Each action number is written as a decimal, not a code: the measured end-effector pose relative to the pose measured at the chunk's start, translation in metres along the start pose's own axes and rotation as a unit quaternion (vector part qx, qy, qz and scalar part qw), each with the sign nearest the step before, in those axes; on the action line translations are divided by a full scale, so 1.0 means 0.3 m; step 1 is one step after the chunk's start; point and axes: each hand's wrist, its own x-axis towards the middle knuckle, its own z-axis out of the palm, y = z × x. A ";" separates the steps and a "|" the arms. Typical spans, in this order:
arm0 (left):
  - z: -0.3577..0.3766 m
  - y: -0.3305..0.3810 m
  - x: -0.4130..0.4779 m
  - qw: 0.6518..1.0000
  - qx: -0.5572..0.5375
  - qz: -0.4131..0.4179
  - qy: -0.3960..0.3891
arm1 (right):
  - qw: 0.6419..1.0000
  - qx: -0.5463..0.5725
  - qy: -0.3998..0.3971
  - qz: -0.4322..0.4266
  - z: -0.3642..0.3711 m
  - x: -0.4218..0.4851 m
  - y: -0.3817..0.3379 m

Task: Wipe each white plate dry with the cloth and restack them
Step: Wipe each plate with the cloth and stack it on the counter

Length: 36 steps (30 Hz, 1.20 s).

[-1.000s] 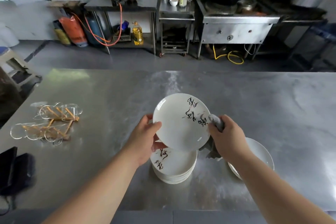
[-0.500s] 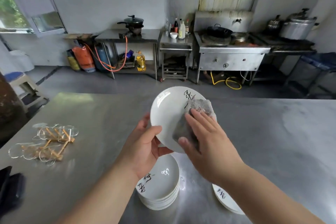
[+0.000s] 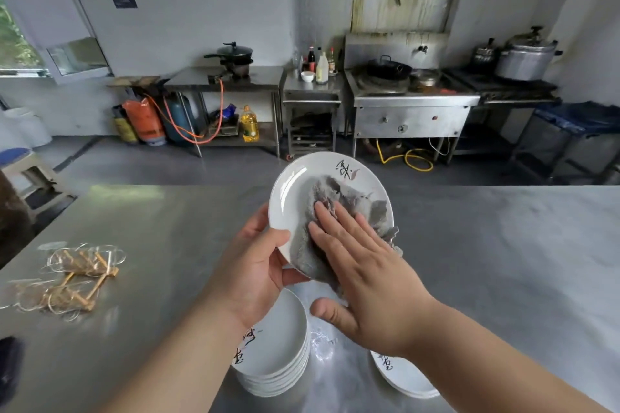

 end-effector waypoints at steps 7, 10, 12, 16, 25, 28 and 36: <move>0.073 -0.057 -0.024 0.998 0.057 -0.021 -0.025 | 0.996 0.029 0.062 0.060 -0.047 0.024 0.030; 0.077 -0.044 -0.022 0.999 0.034 -0.014 -0.017 | 0.996 0.051 0.059 -0.033 -0.009 -0.003 0.001; 0.067 -0.036 -0.027 0.999 0.029 -0.020 -0.028 | 0.998 0.026 0.036 -0.034 -0.003 -0.029 0.020; 0.073 -0.041 -0.040 0.997 0.057 -0.031 -0.038 | 0.996 -0.022 0.013 0.085 -0.027 -0.023 0.075; 0.039 -0.026 -0.031 0.998 0.038 -0.030 -0.027 | 0.999 -0.005 -0.022 -0.026 0.011 -0.062 0.038; 0.041 -0.044 -0.036 0.997 0.048 -0.048 -0.028 | 0.997 -0.032 -0.031 0.059 -0.005 -0.046 0.073; 0.052 -0.049 -0.025 0.997 0.049 -0.045 -0.025 | 0.999 0.044 0.005 -0.007 0.059 -0.050 -0.022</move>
